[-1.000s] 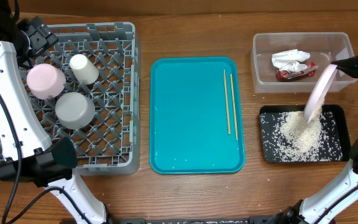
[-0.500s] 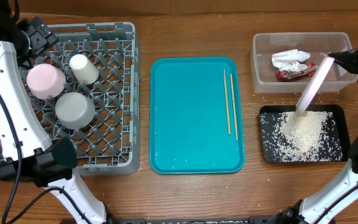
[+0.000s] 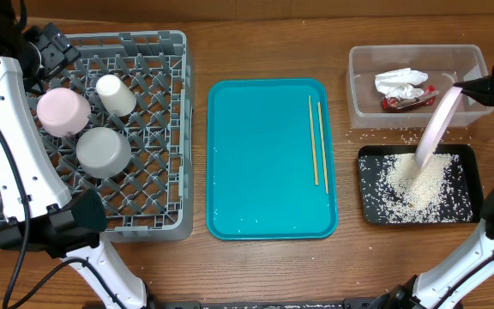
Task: Sort waste into correct bins and load items into the dishwasher
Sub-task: 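Hold the plate tilted vertically and shake off remaining rice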
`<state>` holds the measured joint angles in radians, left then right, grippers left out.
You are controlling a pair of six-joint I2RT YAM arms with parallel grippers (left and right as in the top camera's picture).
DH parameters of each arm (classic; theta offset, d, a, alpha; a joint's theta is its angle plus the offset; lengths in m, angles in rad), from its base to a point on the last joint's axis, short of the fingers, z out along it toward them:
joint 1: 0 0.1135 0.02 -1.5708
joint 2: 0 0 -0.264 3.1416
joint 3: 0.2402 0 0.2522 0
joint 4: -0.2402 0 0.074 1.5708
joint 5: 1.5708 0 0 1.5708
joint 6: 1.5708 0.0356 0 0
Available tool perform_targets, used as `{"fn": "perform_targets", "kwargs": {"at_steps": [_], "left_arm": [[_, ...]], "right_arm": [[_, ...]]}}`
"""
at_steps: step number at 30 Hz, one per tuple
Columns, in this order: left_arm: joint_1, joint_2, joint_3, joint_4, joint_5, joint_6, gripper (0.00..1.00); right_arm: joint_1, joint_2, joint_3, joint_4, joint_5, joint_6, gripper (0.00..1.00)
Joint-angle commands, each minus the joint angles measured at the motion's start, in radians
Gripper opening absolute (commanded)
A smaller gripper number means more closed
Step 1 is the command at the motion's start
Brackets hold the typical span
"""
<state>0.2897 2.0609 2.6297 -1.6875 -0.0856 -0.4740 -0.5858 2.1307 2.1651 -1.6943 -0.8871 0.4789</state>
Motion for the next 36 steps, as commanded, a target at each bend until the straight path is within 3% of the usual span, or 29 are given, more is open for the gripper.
{"fn": "perform_targets", "kwargs": {"at_steps": [1, 19, 36], "left_arm": [[0.003, -0.034, -0.002, -0.002, 0.005, -0.021, 1.00], [0.003, -0.034, -0.002, -0.002, 0.005, -0.021, 1.00], [0.003, -0.034, -0.002, -0.002, 0.005, -0.021, 1.00]], "right_arm": [[0.001, -0.047, -0.012, 0.000, 0.055, 0.027, 0.04], [0.001, -0.047, -0.241, 0.000, -0.138, -0.135, 0.04], [-0.005, -0.053, -0.248, 0.000, -0.225, -0.172, 0.04]]}}
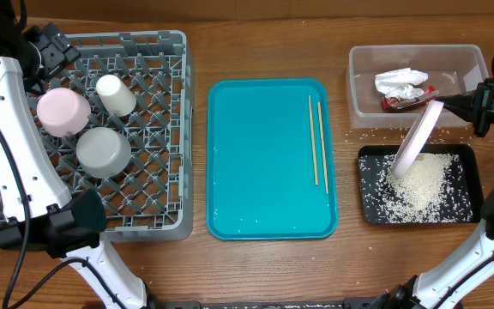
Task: Sort waste into correct bins and load items into the dishwasher
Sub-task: 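Hold the plate tilted vertically and shake off remaining rice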
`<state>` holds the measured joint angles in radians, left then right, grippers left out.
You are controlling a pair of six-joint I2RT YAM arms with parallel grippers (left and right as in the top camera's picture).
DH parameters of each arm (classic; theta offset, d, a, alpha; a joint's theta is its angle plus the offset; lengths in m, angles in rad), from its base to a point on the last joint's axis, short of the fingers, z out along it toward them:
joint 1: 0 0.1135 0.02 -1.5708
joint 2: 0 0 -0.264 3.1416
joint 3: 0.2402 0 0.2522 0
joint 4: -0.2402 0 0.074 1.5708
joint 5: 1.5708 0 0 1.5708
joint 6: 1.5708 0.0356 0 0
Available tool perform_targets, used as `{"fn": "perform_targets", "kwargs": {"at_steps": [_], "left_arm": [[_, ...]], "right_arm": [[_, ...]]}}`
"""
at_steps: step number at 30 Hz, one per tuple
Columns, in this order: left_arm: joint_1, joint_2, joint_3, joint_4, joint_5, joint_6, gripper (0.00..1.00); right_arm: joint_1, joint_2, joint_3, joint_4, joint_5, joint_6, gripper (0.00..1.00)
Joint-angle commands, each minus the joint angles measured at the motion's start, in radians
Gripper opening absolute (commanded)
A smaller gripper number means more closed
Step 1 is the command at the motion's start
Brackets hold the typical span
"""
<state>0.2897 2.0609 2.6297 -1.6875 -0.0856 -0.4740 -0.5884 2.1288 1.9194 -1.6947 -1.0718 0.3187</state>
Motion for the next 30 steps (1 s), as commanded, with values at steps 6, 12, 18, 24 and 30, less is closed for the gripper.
{"fn": "perform_targets", "kwargs": {"at_steps": [6, 12, 18, 24, 30], "left_arm": [[0.003, -0.034, -0.002, -0.002, 0.005, -0.021, 1.00], [0.003, -0.034, -0.002, -0.002, 0.005, -0.021, 1.00], [0.003, -0.034, -0.002, -0.002, 0.005, -0.021, 1.00], [0.003, -0.034, -0.002, -0.002, 0.005, -0.021, 1.00], [0.003, -0.034, -0.002, -0.002, 0.005, -0.021, 1.00]], "right_arm": [[-0.004, -0.053, -0.003, 0.000, -0.109, -0.012, 0.04], [-0.008, -0.053, -0.003, 0.000, -0.116, -0.013, 0.04], [-0.012, -0.053, -0.003, 0.000, -0.051, 0.035, 0.04], [-0.027, -0.053, -0.003, 0.000, -0.017, 0.047, 0.04], [-0.026, -0.053, -0.003, 0.000, -0.030, 0.029, 0.04]]}}
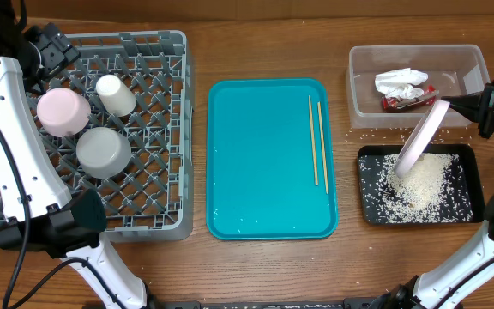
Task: Sort waste into correct bins and load items into the dishwasher
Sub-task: 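Hold the plate tilted vertically and shake off remaining rice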
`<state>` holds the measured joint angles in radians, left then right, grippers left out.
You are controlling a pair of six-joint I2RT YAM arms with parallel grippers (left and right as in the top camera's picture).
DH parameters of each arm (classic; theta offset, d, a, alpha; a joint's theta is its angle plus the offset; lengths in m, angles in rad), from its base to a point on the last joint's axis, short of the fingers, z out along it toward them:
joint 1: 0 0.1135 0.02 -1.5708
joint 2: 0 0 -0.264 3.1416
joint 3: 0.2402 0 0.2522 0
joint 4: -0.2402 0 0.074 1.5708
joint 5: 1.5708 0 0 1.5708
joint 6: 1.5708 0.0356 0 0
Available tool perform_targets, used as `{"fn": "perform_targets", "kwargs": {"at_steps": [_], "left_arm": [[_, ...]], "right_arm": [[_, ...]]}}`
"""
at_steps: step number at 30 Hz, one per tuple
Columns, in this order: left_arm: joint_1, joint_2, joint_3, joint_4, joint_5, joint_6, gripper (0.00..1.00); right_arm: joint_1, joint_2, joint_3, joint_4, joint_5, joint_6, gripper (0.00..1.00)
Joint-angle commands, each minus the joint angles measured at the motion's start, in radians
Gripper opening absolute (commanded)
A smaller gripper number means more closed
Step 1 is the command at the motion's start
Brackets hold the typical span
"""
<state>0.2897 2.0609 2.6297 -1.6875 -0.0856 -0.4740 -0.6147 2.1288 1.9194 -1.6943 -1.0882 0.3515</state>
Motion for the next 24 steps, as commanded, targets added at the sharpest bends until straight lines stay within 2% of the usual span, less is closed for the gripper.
{"fn": "perform_targets", "kwargs": {"at_steps": [1, 24], "left_arm": [[0.003, -0.034, -0.002, -0.002, 0.005, -0.021, 1.00], [0.003, -0.034, -0.002, -0.002, 0.005, -0.021, 1.00]], "right_arm": [[0.000, -0.053, -0.003, 0.000, -0.017, -0.003, 0.04], [-0.001, -0.053, -0.002, 0.050, -0.112, -0.003, 0.04]]}}
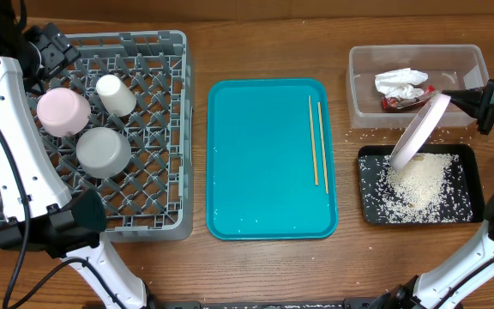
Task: Sort waste into correct bins and load items into the dishwasher
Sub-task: 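Hold the plate tilted vertically and shake off remaining rice, then carry the empty plate left over the tray toward the dish rack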
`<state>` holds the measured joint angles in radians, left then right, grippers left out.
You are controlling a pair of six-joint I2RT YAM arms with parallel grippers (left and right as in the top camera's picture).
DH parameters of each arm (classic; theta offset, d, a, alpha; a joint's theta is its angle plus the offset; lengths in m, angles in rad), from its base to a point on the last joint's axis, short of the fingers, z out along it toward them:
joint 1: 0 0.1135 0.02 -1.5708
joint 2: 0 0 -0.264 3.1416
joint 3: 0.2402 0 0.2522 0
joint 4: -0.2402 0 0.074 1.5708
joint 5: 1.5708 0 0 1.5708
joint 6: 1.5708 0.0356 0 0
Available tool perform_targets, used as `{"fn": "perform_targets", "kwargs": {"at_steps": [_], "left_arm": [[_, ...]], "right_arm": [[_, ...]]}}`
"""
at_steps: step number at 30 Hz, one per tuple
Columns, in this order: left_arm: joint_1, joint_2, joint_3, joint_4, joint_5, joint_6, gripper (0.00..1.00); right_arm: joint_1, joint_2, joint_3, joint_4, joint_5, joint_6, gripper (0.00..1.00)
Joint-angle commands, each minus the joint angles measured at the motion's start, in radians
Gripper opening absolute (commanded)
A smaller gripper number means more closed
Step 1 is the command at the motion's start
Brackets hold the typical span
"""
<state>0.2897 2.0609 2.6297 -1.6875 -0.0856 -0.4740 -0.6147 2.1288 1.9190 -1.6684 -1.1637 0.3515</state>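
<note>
My right gripper [454, 98] is shut on the rim of a pink plate [418, 130], which hangs tilted steeply over the black tray [461, 206] with a heap of rice [418, 182] in it. Behind it stands a clear bin [363, 86] holding crumpled white paper [400, 83] and a red wrapper [404, 102]. Two chopsticks [317, 140] lie on the teal tray [256, 154]. In the grey dish rack [157, 172] are a pink cup [63, 112], a small white cup [115, 94] and a white bowl [103, 152]. My left arm's white link crosses the rack's left side; its gripper is out of view.
Loose rice grains [376, 135] are scattered on the wooden table between the clear bin and the black tray. The teal tray sits mid-table between the rack and the two bins.
The pink plate's lower edge has risen a little off the rice and the plate has tipped slightly flatter. Nothing else has moved.
At first the right gripper held the pink plate steeply on edge with its lower rim in the rice heap. Then plate and gripper sat lower and further left, then back a little to the right. Now the plate hangs just above the rice. The left side stayed still.
</note>
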Motion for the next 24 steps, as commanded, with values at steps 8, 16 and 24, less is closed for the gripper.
{"fn": "perform_targets", "kwargs": {"at_steps": [8, 16, 24], "left_arm": [[0.003, -0.034, -0.002, -0.002, 0.005, -0.021, 1.00], [0.003, -0.034, -0.002, -0.002, 0.005, -0.021, 1.00], [0.003, -0.034, -0.002, -0.002, 0.005, -0.021, 1.00]], "right_arm": [[0.006, -0.066, 0.013, 0.066, -0.034, -0.071, 0.04], [0.015, -0.178, 0.014, -0.017, -0.068, -0.068, 0.04], [0.034, -0.299, 0.014, 0.018, -0.141, -0.068, 0.04]]}}
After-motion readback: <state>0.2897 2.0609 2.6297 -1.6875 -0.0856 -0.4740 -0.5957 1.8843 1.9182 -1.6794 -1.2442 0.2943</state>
